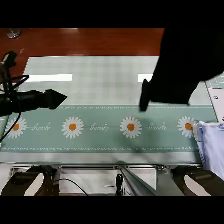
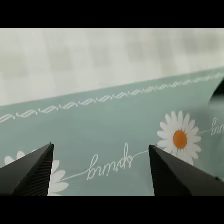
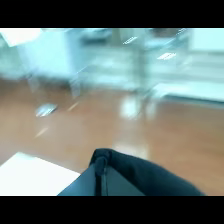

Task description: Fold the shirts.

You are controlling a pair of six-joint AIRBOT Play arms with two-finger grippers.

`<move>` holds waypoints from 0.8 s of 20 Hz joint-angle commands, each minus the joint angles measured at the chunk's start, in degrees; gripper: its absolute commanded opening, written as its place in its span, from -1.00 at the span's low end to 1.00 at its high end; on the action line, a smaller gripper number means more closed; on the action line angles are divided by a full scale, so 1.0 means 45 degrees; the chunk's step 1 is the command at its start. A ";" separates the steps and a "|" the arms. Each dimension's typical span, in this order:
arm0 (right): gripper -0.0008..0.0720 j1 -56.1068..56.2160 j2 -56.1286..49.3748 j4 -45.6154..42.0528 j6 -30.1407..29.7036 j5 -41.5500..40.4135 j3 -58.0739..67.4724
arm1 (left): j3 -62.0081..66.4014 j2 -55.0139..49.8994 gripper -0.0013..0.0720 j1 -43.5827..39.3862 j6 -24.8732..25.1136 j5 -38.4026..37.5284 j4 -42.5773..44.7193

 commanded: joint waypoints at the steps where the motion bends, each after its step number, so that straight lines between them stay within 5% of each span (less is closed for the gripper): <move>1: -0.92 0.2152 0.0175 0.0015 -0.0141 0.1559 -0.1010 | -0.0442 0.0816 0.95 0.0015 -0.0146 0.0661 -0.0039; 7: -0.92 0.6130 -0.0010 -0.0010 0.0631 -0.1729 -0.5231 | -0.0588 0.0801 0.95 0.0015 -0.0146 0.0661 -0.0039; 16: -0.92 0.6844 -0.0423 -0.4299 0.4925 -0.0651 -1.0797 | -0.2545 0.0801 0.95 0.0010 -0.0146 0.0549 -0.0641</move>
